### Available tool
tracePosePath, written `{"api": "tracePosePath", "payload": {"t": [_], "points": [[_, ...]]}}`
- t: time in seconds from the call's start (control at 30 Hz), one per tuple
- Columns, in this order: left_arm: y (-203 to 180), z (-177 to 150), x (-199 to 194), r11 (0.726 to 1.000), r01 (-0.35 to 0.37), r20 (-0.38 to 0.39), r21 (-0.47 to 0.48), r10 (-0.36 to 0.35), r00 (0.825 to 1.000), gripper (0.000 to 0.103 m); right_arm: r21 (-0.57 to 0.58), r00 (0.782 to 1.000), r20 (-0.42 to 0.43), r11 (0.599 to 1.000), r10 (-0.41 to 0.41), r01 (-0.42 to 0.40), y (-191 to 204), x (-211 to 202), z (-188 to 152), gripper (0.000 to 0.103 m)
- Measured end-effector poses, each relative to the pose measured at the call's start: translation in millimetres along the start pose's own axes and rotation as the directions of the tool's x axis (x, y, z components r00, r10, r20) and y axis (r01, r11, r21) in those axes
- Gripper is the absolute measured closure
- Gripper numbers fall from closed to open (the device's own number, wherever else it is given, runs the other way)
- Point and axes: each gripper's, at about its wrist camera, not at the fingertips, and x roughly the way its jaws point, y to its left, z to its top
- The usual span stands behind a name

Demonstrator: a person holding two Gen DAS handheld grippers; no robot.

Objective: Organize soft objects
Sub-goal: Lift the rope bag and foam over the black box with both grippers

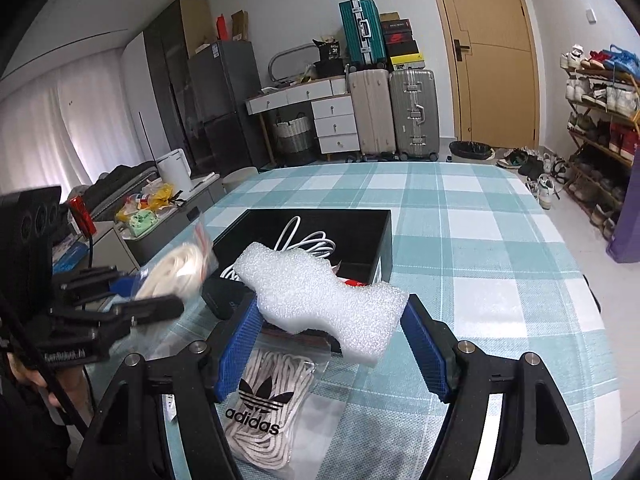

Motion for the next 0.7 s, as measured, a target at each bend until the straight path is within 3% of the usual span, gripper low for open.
{"api": "tracePosePath", "payload": {"t": [0.7], "points": [[13,44,42,0.993,-0.102,-0.016,-0.06,0.101,0.995,0.065,-0.137,0.999,-0.051,0.991,-0.014,0.007,13,26,21,0.031]]}}
